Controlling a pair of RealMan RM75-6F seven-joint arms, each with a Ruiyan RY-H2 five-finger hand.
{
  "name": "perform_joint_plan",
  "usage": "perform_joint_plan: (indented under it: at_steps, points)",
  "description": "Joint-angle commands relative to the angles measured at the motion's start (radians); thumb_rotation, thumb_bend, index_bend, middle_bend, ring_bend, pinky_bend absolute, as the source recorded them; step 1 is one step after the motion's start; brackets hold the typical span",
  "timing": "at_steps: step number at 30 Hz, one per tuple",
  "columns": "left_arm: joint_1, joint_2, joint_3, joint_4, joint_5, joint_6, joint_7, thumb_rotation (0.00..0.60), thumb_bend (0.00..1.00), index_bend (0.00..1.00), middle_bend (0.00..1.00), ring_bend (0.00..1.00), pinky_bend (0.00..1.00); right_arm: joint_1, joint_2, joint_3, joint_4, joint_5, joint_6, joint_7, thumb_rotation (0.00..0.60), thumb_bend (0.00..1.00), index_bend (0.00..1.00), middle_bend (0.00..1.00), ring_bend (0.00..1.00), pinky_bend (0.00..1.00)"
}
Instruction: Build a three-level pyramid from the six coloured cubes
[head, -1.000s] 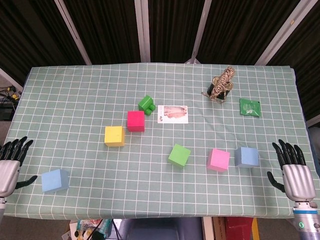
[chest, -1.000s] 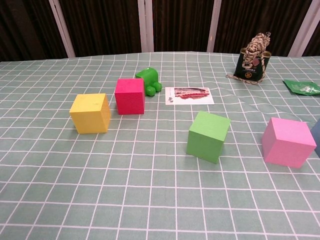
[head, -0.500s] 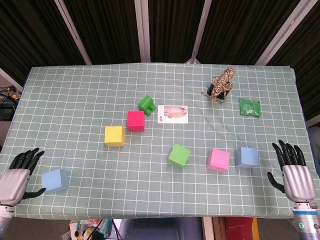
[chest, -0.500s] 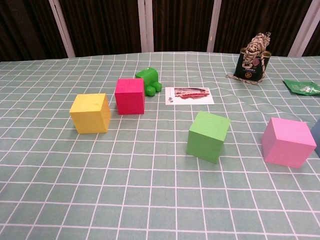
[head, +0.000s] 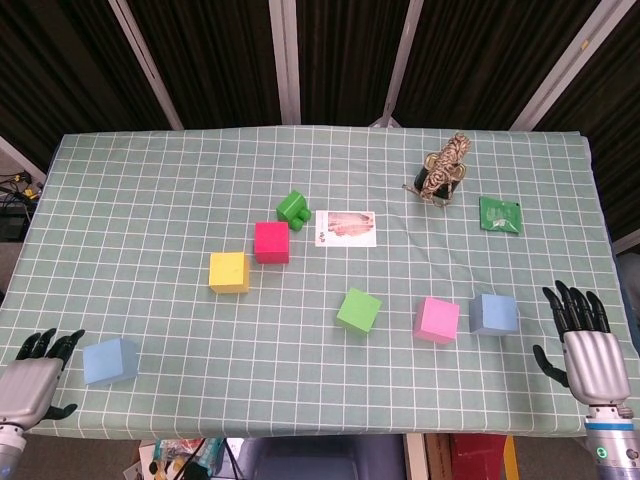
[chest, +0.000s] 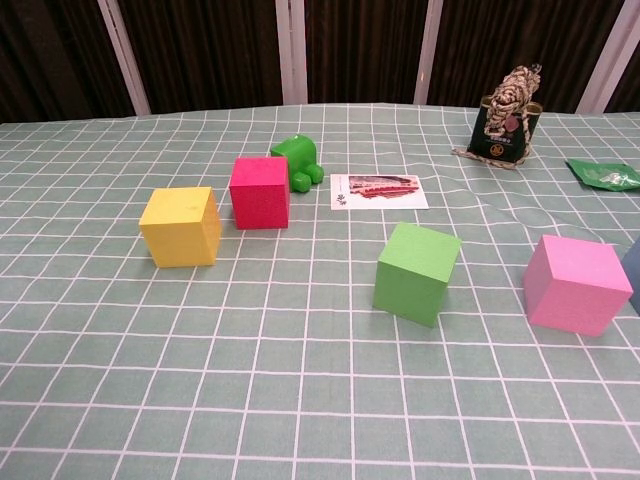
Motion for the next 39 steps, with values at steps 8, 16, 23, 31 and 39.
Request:
perform_joint_plan:
  at_steps: [8, 16, 23, 31, 39]
  points:
    - [-0.047, -0.042, -0.043, 0.014, -0.096, -0.029, 0.05, 0.6, 0.07, 0.0, 0.16, 0.0, 0.0, -0.001, 0.002, -0.001, -0.002, 0.0, -0.001, 0.003, 0.6, 0.35, 0.0, 0.0, 0.0, 0.0]
    - [-0.08, -0.068, -0.052, 0.025, -0.138, -0.055, 0.082, 0.6, 0.18, 0.0, 0.21, 0.0, 0.0, -0.001, 0.003, -0.001, -0.003, 0.001, -0.002, 0.003, 0.6, 0.35, 0.0, 0.0, 0.0, 0.0]
    - [-0.093, -0.09, -0.053, 0.034, -0.156, -0.048, 0.11, 0.6, 0.25, 0.0, 0.26, 0.0, 0.0, -0.002, 0.004, -0.002, -0.004, 0.003, -0.003, 0.007, 0.6, 0.35, 0.0, 0.0, 0.0, 0.0]
    - [-0.106, -0.114, -0.051, 0.048, -0.139, -0.044, 0.1, 0.6, 0.39, 0.0, 0.34, 0.0, 0.0, -0.003, 0.004, -0.003, -0.006, 0.002, -0.002, 0.005, 0.6, 0.35, 0.0, 0.0, 0.0, 0.0]
    - [-0.107, -0.12, -0.048, 0.056, -0.121, -0.029, 0.08, 0.6, 0.41, 0.01, 0.38, 0.0, 0.0, -0.003, 0.006, -0.002, -0.008, 0.005, -0.003, 0.008, 0.6, 0.35, 0.0, 0.0, 0.0, 0.0]
